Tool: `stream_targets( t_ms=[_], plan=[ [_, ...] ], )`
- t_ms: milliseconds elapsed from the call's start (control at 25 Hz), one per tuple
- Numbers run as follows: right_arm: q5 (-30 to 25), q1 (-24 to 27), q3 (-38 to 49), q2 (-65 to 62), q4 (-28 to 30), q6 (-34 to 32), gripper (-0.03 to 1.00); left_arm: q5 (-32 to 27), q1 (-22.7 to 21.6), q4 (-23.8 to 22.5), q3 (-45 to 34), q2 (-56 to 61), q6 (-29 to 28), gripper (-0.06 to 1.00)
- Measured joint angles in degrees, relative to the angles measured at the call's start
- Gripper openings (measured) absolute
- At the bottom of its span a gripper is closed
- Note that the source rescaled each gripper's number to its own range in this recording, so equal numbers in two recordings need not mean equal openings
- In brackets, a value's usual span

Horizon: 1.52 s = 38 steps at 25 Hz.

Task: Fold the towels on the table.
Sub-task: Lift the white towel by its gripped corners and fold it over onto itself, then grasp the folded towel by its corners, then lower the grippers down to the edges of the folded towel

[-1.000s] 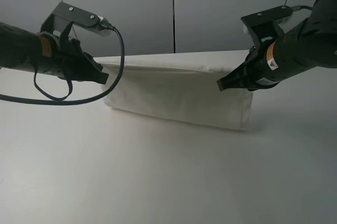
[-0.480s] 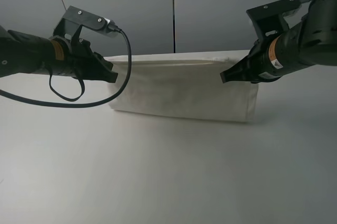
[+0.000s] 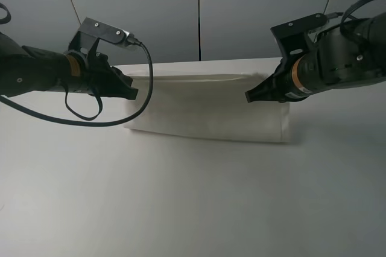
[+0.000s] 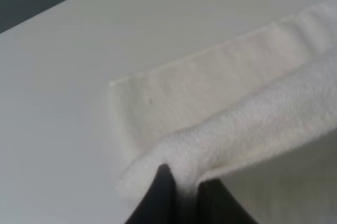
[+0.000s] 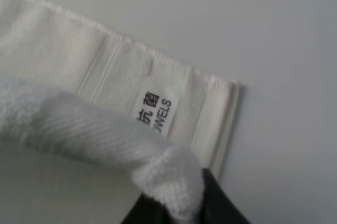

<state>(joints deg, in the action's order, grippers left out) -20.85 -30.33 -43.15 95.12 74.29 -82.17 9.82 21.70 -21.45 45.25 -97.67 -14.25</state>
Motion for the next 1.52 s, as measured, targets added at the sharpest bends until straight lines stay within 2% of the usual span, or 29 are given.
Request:
stream_targets(
  t_ms=[80, 200, 560, 640, 720, 800, 840, 920, 960, 1000, 1040, 1160, 1320, 1440, 1520],
  plan=[
    [0.16, 0.0, 0.0, 0.94, 7.2, -6.99, 0.0, 1.19, -1.42, -0.25, 0.0, -0.54, 0.0, 0.03],
    [0.63, 0.0, 0.0, 2.35, 13.52, -15.3, 0.0, 3.15, -2.94, -0.63, 0.11, -1.65, 0.0, 0.04],
    [-1.13, 0.0, 0.0, 5.64, 22.87, -27.03, 0.0, 8.57, -3.49, -0.85, 0.19, -4.73, 2.41, 0.07],
    [-1.71, 0.0, 0.0, 6.11, 24.57, -30.1, 0.0, 10.18, -3.74, -0.37, 0.19, -5.59, 3.82, 0.15],
    [-2.62, 0.0, 0.0, 6.32, 25.01, -31.22, 0.01, 11.82, -3.97, 0.23, 0.19, -6.41, 5.39, 0.31],
    [-3.02, 0.31, 0.0, 6.43, 25.11, -31.33, 0.13, 12.99, -3.97, 1.76, 0.19, -7.16, 6.69, 0.52],
    [-3.11, 0.34, 0.0, 6.43, 25.11, -31.21, 0.24, 13.6, -3.97, 3.27, 0.19, -7.57, 7.11, 0.6],
    [-3.58, 0.48, 0.0, 6.43, 25.11, -31.21, 0.55, 13.82, -3.97, 7.9, 0.33, -7.89, 9.07, 0.77],
    [-3.87, 0.48, 0.0, 6.43, 25.11, -31.68, 0.75, 13.69, -3.97, 9.89, 0.69, -8.09, 10.12, 0.83],
    [-4.29, 0.48, 0.0, 6.43, 25.11, -32.5, 0.89, 13.48, -3.97, 11.77, 0.95, -8.12, 11.38, 0.89],
    [-4.71, 0.48, 0.0, 6.43, 25.11, -33.14, 0.95, 13.05, -3.97, 13.03, 1.3, -8.12, 12.13, 0.94],
    [-4.96, 0.48, 0.0, 6.43, 25.14, -33.88, 0.99, 11.34, -3.97, 14.17, 2.26, -8.12, 13.05, 1.0],
    [-3.65, 0.48, 0.0, 6.43, 25.24, -34.12, 1.0, 8.52, -3.97, 14.53, 3.27, -8.12, 13.03, 1.0],
    [-1.34, 0.48, 0.0, 6.43, 25.06, -34.12, 1.0, 0.68, -3.97, 14.62, 5.43, -8.12, 11.06, 1.0],
    [1.32, 0.88, -0.55, 6.43, 22.1, -32.77, 1.0, -6.13, -3.97, 14.74, 8.01, -8.17, 9.64, 1.0]
  ],
)
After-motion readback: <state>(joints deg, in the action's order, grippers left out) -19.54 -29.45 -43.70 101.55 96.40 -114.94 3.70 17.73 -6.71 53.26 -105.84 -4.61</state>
